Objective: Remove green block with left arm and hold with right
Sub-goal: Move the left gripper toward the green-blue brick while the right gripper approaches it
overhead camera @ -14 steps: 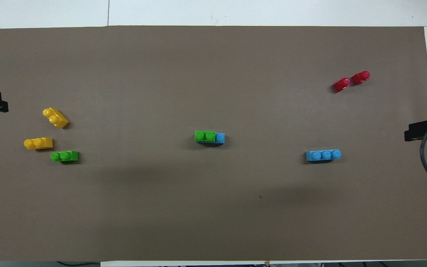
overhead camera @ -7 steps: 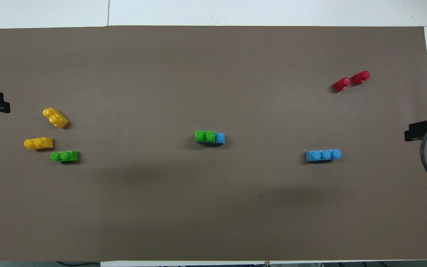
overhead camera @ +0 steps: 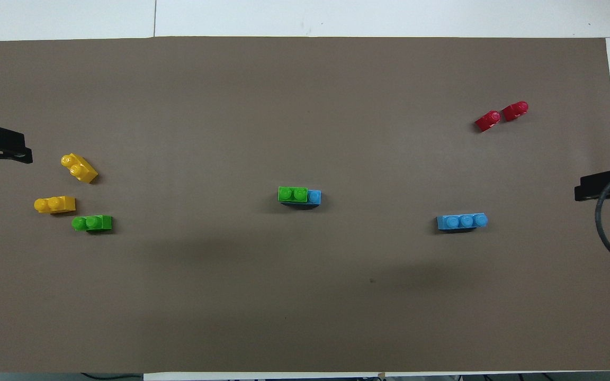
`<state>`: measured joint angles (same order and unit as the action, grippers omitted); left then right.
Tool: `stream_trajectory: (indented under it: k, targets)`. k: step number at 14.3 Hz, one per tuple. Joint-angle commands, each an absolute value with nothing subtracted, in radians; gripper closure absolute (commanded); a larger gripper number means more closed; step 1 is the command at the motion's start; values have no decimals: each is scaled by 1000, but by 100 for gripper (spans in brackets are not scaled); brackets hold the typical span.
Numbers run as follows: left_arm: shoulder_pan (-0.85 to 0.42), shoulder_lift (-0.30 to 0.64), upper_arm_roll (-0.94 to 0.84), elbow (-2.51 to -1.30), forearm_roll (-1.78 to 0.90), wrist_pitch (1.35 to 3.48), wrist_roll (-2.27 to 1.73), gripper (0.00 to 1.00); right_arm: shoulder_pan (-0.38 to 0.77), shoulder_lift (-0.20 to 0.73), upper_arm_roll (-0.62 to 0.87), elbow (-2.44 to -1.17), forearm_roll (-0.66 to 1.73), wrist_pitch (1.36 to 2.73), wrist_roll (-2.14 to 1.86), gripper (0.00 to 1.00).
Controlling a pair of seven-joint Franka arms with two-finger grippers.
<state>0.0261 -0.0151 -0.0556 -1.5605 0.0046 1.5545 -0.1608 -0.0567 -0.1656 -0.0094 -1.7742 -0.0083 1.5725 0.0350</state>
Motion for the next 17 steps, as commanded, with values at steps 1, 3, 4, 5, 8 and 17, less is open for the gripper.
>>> stream_trajectory:
  k: [1,3,4,5,8,17]
  targets:
    - [-38,-52,-46,-1615,-8,1562,-312,0,-64,-195,-5,-1810,-40,1597,12,1]
    - [-79,-66,-48,-1638,-8,1562,-463,0,-64,-195,-5,-1810,-40,1598,12,1]
    - [-101,-75,-48,-1650,-8,1563,-524,0,-66,-193,-5,-1810,-40,1598,11,1]
    - [-124,-80,-48,-1661,-8,1563,-585,0,-66,-193,-5,-1810,-40,1598,11,1]
    - [-190,-87,-49,-1675,-8,1571,-770,0,-63,-195,-5,-1813,-40,1598,37,1]
    - [-316,-133,-49,-1784,-46,1704,-1265,0,66,-181,8,-1920,27,1701,537,2]
